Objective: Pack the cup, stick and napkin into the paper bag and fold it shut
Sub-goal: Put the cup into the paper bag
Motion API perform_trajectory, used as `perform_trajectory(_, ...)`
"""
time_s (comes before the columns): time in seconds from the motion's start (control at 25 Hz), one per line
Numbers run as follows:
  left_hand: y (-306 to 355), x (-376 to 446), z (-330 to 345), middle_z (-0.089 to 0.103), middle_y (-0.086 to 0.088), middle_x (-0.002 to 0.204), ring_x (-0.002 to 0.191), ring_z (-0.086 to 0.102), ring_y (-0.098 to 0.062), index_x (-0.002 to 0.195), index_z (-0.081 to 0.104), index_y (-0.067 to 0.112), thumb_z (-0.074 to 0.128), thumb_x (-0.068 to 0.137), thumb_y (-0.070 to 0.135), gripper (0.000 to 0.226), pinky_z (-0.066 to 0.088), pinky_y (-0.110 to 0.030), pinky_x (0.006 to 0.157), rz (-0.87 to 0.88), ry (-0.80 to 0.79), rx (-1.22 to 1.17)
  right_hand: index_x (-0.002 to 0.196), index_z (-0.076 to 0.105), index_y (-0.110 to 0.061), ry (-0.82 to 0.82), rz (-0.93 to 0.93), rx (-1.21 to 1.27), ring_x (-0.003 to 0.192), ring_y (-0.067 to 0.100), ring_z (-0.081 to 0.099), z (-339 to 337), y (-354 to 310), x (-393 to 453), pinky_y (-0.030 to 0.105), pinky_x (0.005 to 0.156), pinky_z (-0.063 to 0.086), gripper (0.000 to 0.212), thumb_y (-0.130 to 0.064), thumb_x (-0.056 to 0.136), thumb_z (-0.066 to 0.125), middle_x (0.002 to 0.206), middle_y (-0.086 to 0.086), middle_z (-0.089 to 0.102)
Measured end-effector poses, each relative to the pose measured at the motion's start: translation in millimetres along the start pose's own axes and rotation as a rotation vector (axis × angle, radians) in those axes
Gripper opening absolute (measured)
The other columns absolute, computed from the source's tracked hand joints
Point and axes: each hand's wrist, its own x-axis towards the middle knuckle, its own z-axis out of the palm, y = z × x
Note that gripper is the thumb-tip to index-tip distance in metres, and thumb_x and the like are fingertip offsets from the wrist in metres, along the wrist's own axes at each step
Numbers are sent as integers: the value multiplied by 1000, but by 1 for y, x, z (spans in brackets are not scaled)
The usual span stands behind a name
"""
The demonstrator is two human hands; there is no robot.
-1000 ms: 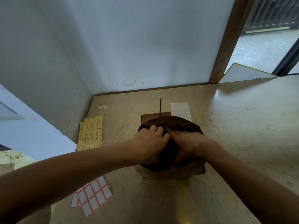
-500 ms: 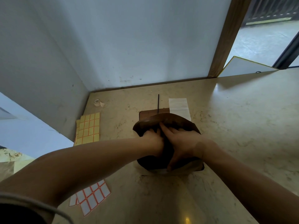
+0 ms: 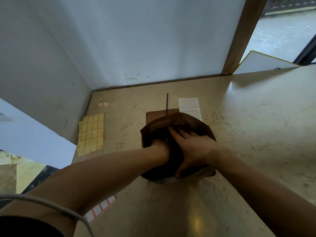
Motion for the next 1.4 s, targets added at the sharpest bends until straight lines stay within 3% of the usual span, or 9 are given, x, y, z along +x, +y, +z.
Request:
perform_trajectory(0.12,3,1,4,21,-9,157,144,18,-29,152,16,21,32,101,39,55,12,-46,117,1,1,166,147,-21,-30,-10,-4,6,147,28,4,0,0,0,48,115,22,140,-75,51,71,161,-1,-6)
perform_trajectory(0.24,1,7,13,13,-8,160,146,12,-29,153,9,22,33,101,40,59,11,-46,117,-9,-11,219,147,-22,-31,-26,6,11,147,27,1,-2,1,0,49,116,22,139,-74,53,71,161,-2,-8)
perform_trajectory(0.36,3,2,9,6,-10,161,146,8,-32,153,3,18,35,101,40,64,13,-47,118,47,40,120,147,-21,-32,-30,12,4,147,27,1,-2,1,1,49,115,23,139,-75,52,70,161,-2,-8)
perform_trajectory(1.08,12,-1,14,3,-9,161,146,5,-32,153,1,21,36,98,51,72,9,-50,116,111,48,164,148,-18,-33,-67,50,-21,147,29,2,-4,-2,0,50,114,24,136,-74,53,71,161,-1,-9)
perform_trajectory(1.28,3,-15,-1,3,-9,161,145,9,-35,153,3,24,43,95,52,76,16,-49,115,120,60,109,148,-18,-33,-71,43,-20,147,28,-1,-4,-2,-2,48,115,23,134,-72,56,71,161,-1,-12)
perform_trajectory(1.4,-4,-30,-16,21,-13,153,132,34,-36,151,14,22,59,86,51,84,37,-46,103,109,68,34,148,-18,-33,-74,39,-12,147,28,0,-4,-2,-3,46,115,23,135,-72,55,72,160,-2,-12)
